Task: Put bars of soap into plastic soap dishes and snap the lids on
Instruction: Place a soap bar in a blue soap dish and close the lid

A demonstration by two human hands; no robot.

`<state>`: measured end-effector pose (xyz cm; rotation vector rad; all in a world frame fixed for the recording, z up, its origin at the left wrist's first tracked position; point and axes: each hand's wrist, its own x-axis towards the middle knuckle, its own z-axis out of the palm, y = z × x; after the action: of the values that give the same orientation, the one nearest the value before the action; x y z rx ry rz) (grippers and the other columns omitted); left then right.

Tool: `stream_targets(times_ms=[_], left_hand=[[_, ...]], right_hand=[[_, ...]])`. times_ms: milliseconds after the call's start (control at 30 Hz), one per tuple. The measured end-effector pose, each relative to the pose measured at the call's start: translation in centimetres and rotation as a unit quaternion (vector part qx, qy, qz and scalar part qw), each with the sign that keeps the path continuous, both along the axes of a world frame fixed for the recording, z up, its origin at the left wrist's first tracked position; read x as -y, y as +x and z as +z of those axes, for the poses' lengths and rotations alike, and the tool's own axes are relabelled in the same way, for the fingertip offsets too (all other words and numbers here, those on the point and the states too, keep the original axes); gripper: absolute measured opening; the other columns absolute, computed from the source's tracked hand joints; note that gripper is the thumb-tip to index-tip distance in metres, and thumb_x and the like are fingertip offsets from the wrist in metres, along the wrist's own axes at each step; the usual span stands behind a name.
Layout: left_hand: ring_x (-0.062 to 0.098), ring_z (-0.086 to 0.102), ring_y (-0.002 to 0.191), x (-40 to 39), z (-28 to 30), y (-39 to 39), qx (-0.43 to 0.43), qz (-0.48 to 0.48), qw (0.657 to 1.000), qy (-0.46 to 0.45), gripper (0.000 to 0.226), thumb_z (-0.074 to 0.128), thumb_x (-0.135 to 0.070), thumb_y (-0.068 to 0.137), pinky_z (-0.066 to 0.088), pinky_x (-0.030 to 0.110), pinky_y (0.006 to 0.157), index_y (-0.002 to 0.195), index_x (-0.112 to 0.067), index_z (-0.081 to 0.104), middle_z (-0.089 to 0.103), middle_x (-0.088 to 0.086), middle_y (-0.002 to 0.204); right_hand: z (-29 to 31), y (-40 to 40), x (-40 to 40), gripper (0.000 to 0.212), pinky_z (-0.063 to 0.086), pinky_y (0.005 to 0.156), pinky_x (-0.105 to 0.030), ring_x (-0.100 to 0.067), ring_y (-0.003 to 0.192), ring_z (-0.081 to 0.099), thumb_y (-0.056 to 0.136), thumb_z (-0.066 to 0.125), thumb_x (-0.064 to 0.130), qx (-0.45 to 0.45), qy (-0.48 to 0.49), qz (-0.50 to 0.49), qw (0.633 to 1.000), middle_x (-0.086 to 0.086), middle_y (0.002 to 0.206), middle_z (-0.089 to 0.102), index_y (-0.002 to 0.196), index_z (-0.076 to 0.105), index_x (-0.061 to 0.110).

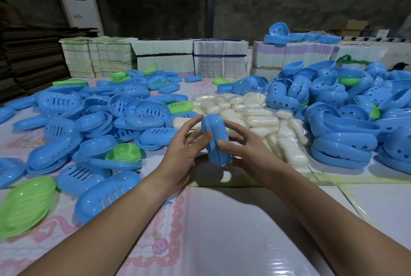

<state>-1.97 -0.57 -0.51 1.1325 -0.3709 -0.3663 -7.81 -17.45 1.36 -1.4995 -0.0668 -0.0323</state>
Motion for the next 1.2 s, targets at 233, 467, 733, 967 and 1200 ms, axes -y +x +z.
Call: stream_targets(times_ms=[233,467,733,967,1200], left_hand=[[0.035,0.067,0.116,0.0,-0.2,0.0,0.026,0.02,0.999,0.03,0.061,0.082,-0.03,0.069,0.057,0.058,0.092,0.127,-0.033,0.065,0.065,0.018,0.131],[0.036,0.062,0.122,0.0,-0.1,-0.2,0.045,0.031,0.997,0.056,0.066,0.08,-0.03,0.068,0.052,0.063,0.098,0.131,-0.027,0.062,0.062,0.02,0.131],[0.032,0.062,0.124,0.1,-0.1,-0.7,0.068,0.047,0.994,0.064,0.063,0.081,-0.035,0.065,0.053,0.059,0.098,0.125,-0.029,0.063,0.066,0.015,0.129],[0.032,0.063,0.123,0.2,-0.1,-1.0,0.076,0.046,0.995,0.045,0.058,0.086,-0.04,0.06,0.057,0.059,0.09,0.115,-0.038,0.069,0.069,0.008,0.127],[0.03,0.066,0.118,0.2,-0.2,-1.2,0.097,0.041,0.993,0.045,0.056,0.09,-0.044,0.062,0.059,0.055,0.088,0.114,-0.044,0.07,0.064,0.011,0.131]], right_hand=[[0.2,-0.3,0.1,0.061,0.056,0.066,-0.03,-0.02,0.094,0.072,0.068,0.079,0.031,-0.024,0.01,0.02,0.999,-0.003,0.11,0.071,0.126,0.06,0.033],[0.1,-0.4,0.2,0.062,0.058,0.071,-0.034,-0.021,0.092,0.072,0.067,0.079,0.035,-0.034,-0.014,0.021,0.999,0.005,0.094,0.074,0.125,0.059,0.036],[-0.1,-0.7,-0.4,0.059,0.056,0.068,-0.029,-0.02,0.094,0.071,0.068,0.085,0.035,-0.017,-0.026,0.0,1.0,-0.007,0.109,0.066,0.121,0.061,0.04],[-0.6,-0.9,-0.4,0.058,0.058,0.071,-0.036,-0.022,0.097,0.07,0.063,0.083,0.043,0.01,-0.051,-0.018,0.999,-0.007,0.111,0.061,0.117,0.063,0.046],[-1.0,-1.1,-0.3,0.054,0.057,0.079,-0.029,-0.007,0.102,0.065,0.069,0.079,0.043,0.052,-0.106,-0.042,0.992,0.001,0.113,0.061,0.119,0.06,0.053]])
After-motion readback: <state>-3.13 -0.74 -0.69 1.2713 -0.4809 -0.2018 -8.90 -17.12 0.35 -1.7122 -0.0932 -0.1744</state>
